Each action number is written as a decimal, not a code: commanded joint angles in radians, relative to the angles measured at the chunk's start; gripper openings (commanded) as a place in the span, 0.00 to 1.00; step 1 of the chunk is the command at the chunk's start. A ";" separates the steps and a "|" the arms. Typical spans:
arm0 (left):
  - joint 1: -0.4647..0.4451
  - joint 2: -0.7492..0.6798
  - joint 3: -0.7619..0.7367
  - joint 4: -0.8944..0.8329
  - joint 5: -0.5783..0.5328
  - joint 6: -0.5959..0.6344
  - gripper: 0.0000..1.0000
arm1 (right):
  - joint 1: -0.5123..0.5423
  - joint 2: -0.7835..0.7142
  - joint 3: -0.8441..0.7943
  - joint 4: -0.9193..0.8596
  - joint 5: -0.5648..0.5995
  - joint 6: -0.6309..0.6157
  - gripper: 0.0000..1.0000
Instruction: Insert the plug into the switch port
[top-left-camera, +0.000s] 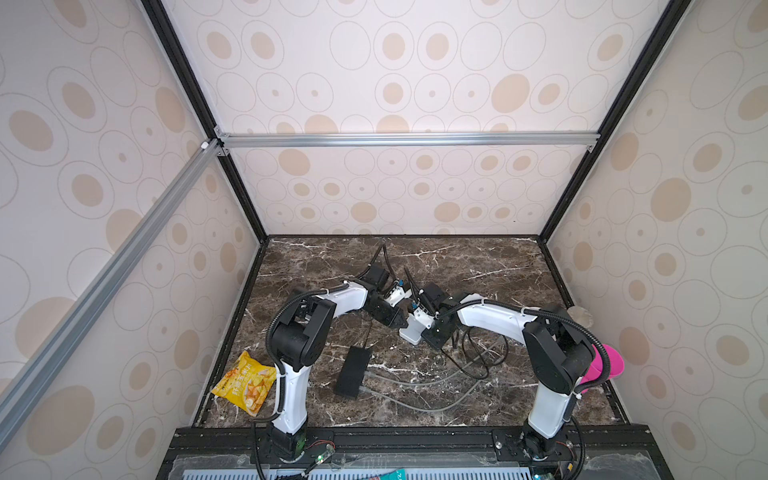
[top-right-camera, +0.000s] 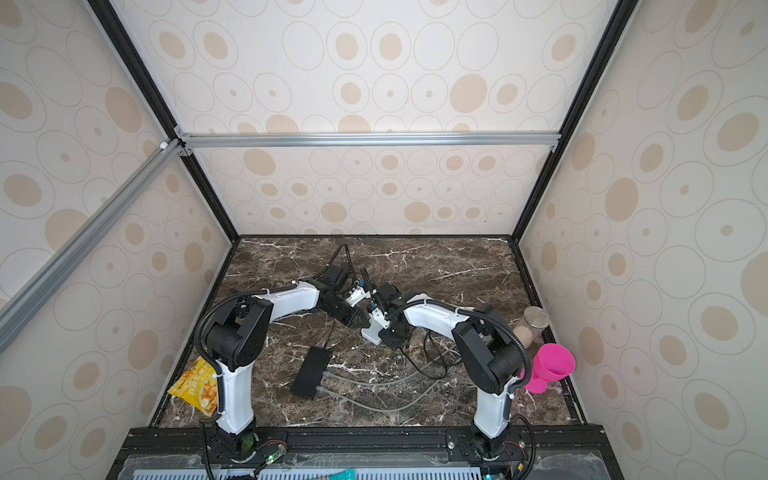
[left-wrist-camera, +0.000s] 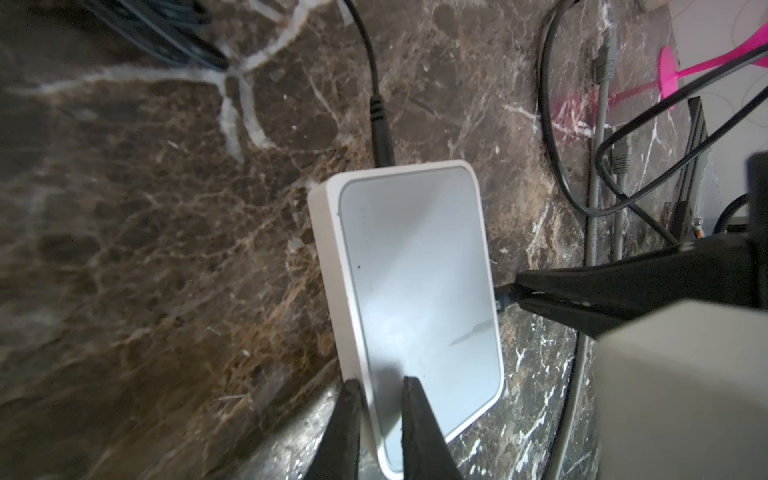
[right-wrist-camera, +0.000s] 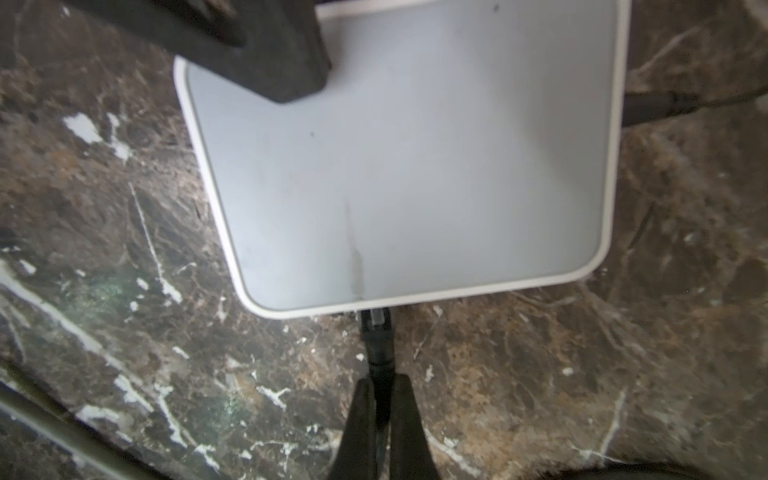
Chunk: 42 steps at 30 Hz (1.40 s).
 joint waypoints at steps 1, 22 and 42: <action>-0.037 0.101 -0.056 -0.124 -0.136 0.042 0.18 | 0.011 -0.016 0.089 0.158 -0.022 -0.035 0.00; -0.042 0.096 -0.061 -0.120 -0.142 0.045 0.17 | 0.015 0.148 0.262 0.132 -0.074 -0.023 0.00; 0.029 0.000 -0.082 -0.048 -0.240 -0.018 0.24 | 0.029 0.144 0.310 0.125 -0.059 -0.031 0.02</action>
